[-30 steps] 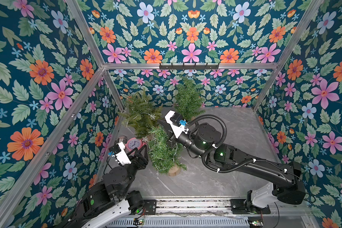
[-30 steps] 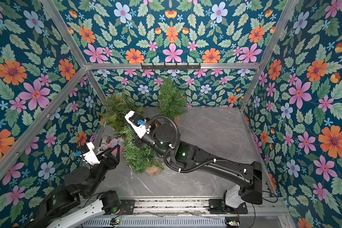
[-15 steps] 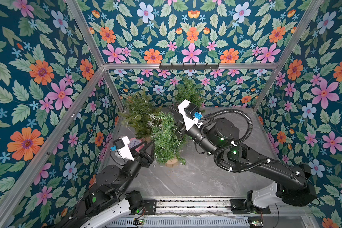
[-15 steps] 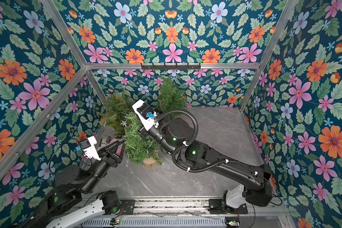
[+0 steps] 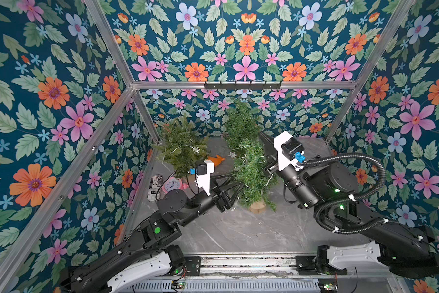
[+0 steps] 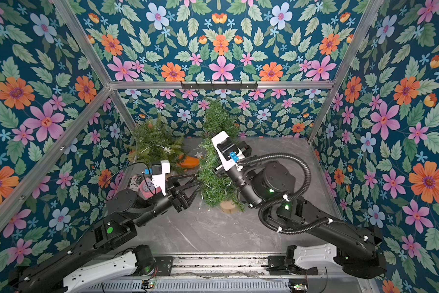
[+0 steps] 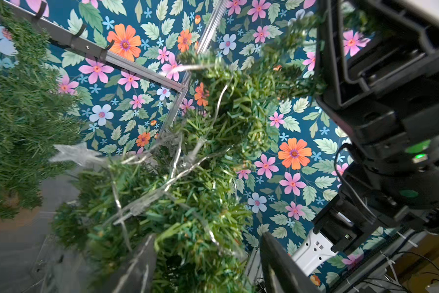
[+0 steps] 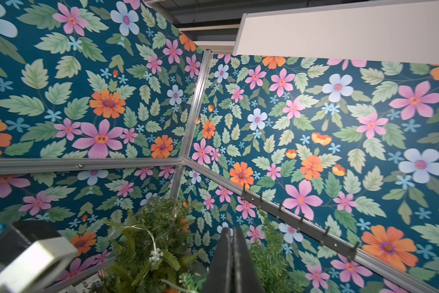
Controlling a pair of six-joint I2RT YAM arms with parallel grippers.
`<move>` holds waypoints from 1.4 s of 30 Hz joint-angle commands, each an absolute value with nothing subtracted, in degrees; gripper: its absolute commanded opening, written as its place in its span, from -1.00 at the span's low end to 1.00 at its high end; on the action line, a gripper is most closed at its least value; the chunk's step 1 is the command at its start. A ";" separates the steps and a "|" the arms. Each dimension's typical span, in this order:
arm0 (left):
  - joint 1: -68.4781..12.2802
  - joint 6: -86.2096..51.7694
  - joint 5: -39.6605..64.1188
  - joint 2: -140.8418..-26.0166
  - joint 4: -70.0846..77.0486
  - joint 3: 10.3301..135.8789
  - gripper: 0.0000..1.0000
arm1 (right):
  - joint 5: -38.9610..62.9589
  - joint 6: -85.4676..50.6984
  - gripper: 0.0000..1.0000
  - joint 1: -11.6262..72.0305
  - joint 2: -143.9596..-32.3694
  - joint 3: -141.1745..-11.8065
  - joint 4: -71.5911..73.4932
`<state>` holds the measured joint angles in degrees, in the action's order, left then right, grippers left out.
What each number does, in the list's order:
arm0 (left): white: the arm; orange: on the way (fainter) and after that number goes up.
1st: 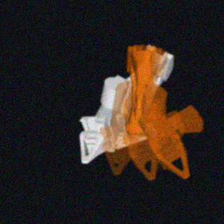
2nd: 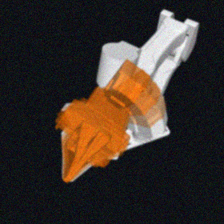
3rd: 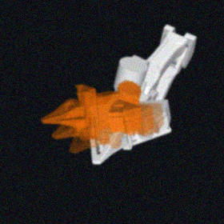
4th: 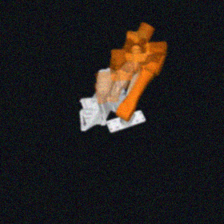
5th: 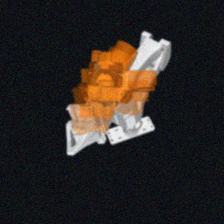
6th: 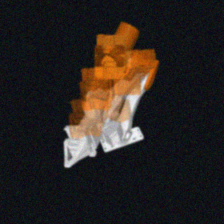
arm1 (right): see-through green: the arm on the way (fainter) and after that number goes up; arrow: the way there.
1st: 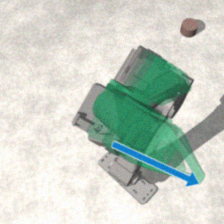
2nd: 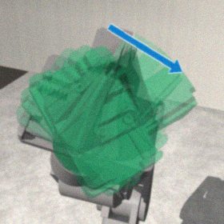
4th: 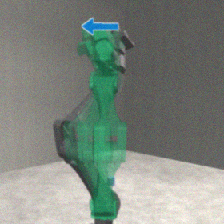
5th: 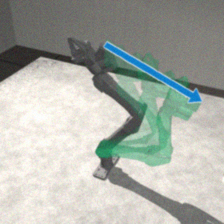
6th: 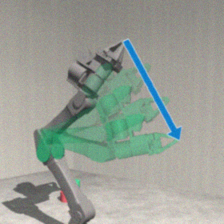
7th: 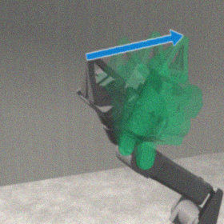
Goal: Wrap string light around the christmas tree
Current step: Pick up the Christmas tree at the center of the board, then place the christmas tree at the center of the board.
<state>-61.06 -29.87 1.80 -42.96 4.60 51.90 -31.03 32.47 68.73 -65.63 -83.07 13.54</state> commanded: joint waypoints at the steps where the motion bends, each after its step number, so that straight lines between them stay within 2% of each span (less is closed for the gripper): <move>1: -60.92 -30.29 4.64 -44.47 11.15 52.31 0.34 | -34.05 36.22 -1.00 68.06 -61.97 -80.85 18.47; 13: -60.94 -32.26 6.59 -50.83 16.01 54.25 0.35 | -36.85 36.39 -1.00 60.57 -53.14 -76.18 12.63; 18: -61.00 -32.52 -0.01 -50.98 13.50 54.01 0.34 | -33.19 29.05 -1.00 50.42 -52.78 -76.24 6.36; 27: -60.97 -34.64 -17.45 -48.38 1.97 53.17 0.34 | -23.32 14.88 -1.00 27.06 -57.07 -78.13 -0.61; 35: -60.94 -37.34 -20.71 -44.00 1.34 47.50 0.34 | -15.90 5.90 -1.00 10.22 -65.25 -80.76 -0.42; 42: -60.96 -37.81 -22.37 -42.89 0.71 46.05 0.35 | -12.98 2.23 -1.00 3.02 -73.01 -85.79 1.72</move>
<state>-61.04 -37.47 -20.88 -42.94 0.89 46.17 -15.14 5.21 4.36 -71.35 -84.36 -5.17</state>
